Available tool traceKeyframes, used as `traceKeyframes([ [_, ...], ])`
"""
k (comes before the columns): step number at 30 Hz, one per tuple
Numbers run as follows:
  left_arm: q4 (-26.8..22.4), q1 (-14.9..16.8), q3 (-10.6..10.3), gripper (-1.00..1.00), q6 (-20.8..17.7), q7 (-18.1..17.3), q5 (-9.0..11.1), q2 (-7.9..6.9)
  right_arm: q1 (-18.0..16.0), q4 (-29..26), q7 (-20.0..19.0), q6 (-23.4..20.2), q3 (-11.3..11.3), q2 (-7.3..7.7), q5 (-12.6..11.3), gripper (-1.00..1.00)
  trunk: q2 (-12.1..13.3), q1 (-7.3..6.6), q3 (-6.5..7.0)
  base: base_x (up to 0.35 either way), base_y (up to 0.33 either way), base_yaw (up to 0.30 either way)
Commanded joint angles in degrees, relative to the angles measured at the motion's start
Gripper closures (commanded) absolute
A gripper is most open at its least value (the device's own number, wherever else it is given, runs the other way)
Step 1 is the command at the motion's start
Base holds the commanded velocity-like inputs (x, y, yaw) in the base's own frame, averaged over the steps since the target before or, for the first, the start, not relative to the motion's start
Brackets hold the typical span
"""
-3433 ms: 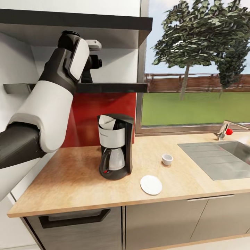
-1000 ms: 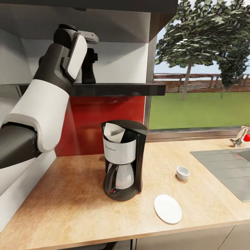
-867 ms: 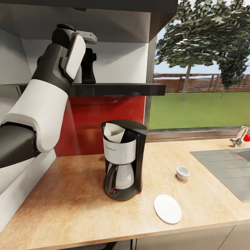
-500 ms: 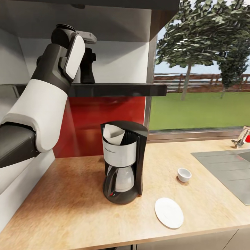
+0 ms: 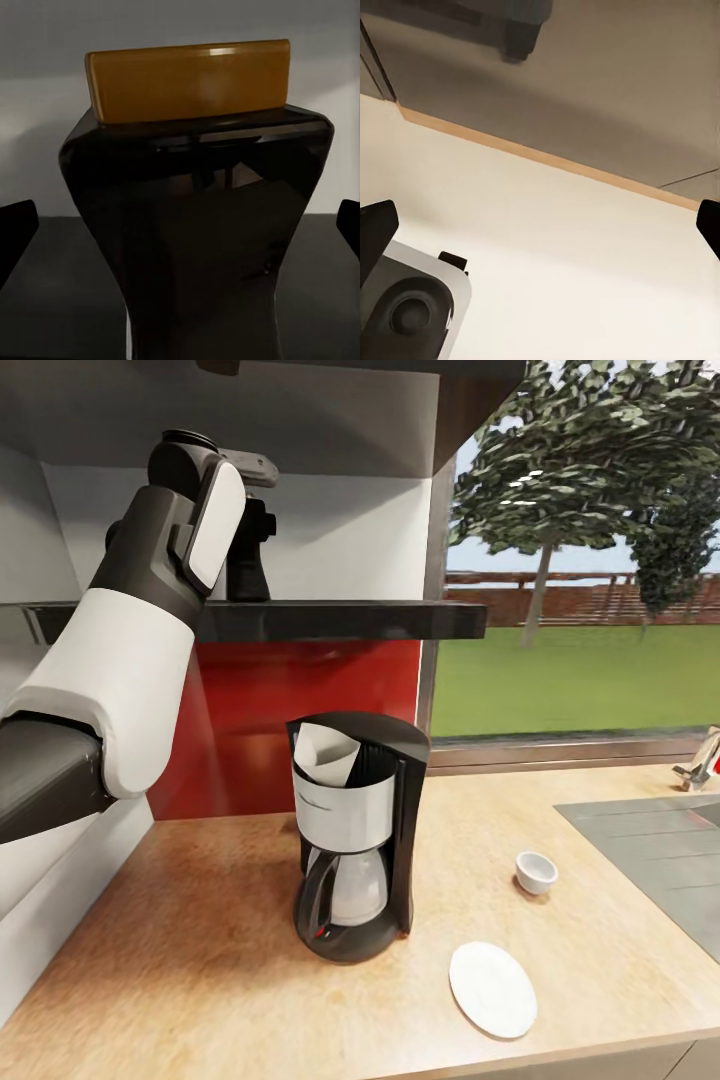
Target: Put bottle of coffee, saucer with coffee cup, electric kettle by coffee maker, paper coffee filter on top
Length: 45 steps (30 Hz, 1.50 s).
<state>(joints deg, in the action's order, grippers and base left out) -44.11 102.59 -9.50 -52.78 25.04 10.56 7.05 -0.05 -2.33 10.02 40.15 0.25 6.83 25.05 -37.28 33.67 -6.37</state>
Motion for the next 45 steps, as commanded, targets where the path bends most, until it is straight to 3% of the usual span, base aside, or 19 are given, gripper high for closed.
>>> traceKeyframes([
  [1, -0.02, 0.06, -0.15, -1.00, -0.13, 0.54, 0.60, -0.02, -0.02, -0.04, 0.54, 0.02, 0.02, 0.01, 0.61, -1.00, -0.08, 0.02, -0.09, 0.006, 0.000, 0.000],
  [38, -0.10, 0.06, -0.10, -1.00, -0.22, 0.45, 0.60, -0.02, 0.00, -0.04, 0.54, 0.02, 0.02, 0.01, 0.59, -1.00, -0.08, 0.02, -0.09, -0.012, 0.000, 0.000],
  [45, -0.10, 0.06, -0.08, -1.00, -0.22, 0.45, 0.67, -0.02, 0.00, -0.04, 0.56, 0.02, 0.02, 0.02, 0.56, -1.00, -1.28, 0.68, -0.63, 0.000, 0.000, 0.000],
])
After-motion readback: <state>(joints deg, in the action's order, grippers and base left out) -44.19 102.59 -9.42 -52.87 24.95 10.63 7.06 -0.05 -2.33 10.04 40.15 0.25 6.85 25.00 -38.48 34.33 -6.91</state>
